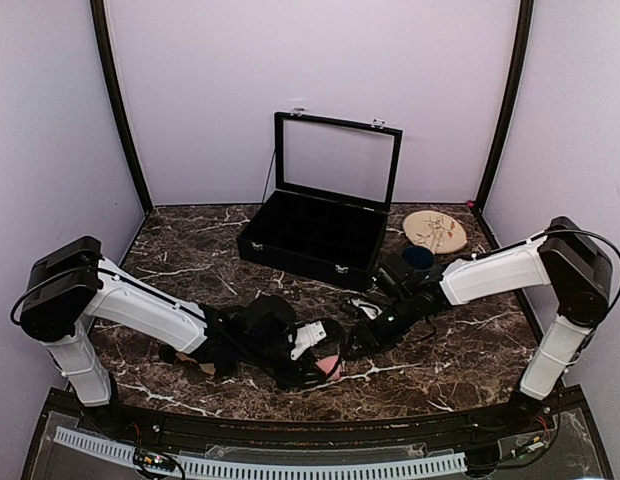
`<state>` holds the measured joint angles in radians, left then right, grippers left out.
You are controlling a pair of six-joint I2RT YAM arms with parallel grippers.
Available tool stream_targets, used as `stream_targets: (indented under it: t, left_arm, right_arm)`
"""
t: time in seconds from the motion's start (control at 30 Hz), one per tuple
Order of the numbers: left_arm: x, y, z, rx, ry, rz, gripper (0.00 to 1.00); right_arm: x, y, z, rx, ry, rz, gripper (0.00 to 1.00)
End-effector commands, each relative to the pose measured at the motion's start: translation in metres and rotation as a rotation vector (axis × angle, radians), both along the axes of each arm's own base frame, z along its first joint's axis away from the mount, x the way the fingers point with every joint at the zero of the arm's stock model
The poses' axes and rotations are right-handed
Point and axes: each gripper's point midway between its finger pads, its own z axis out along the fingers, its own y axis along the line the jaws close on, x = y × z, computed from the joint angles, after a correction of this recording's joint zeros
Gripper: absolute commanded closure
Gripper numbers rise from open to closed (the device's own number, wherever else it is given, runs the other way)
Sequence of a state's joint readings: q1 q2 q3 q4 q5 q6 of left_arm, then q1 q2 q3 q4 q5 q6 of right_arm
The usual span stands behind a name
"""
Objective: Roll the socks
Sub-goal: Pick up the sock from the center of the board.
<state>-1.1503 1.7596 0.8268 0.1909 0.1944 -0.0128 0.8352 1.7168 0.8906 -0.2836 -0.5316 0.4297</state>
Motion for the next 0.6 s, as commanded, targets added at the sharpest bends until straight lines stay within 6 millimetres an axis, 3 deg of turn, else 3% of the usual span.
stream_targets:
  t: [0.0,0.27,0.57]
  left_arm:
    - [-0.055,0.072,-0.069,0.267,0.308,-0.006,1.00]
    - [-0.037,0.059,-0.044,0.153,0.303,0.058,1.00]
    - [-0.016,0.050,0.001,-0.049,0.344,0.105,1.00]
  right_arm:
    - [0.018,-0.007,0.007,-0.005,-0.066,-0.078,0.54]
    - [0.027,-0.006,0.019,0.010,-0.106,-0.112,0.54]
    - [0.035,-0.006,0.033,0.022,-0.149,-0.138,0.54]
